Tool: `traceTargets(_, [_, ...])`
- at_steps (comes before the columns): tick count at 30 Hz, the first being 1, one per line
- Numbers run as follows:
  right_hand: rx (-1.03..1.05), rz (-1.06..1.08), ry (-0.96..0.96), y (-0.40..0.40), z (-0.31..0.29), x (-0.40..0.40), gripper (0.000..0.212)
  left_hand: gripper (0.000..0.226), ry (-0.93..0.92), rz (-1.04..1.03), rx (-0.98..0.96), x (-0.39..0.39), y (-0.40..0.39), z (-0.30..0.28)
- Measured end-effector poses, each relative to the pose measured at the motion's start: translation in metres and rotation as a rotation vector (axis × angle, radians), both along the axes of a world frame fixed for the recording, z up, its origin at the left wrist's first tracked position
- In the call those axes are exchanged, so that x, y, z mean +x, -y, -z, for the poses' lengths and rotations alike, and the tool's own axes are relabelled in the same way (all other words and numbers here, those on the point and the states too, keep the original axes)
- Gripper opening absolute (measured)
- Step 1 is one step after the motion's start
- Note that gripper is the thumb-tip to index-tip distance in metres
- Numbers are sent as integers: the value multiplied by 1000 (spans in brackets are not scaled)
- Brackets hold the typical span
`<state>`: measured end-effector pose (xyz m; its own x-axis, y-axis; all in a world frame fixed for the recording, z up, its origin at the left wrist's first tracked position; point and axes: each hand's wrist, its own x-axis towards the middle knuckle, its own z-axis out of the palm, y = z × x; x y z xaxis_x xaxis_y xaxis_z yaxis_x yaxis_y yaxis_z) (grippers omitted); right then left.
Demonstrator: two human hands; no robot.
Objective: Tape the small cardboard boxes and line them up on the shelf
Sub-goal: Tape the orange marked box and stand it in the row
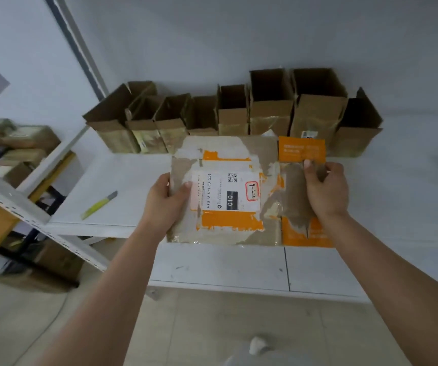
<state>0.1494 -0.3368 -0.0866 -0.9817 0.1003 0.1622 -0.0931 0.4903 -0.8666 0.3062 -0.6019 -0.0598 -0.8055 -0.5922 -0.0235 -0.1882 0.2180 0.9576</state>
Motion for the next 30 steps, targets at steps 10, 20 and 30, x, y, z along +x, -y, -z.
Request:
traceTargets(10, [-178,-111,-220,99,-43,-13,47,11,-109,-194,78,-25,85,-24])
traceTargets(20, [-256,-223,-244,188,-58,-4,42,39,-254,-267,408,-44,180,-37])
traceTargets(30, [-655,-386,59,270,-41,40,30,30,-276,-50,444,-17,257,-19])
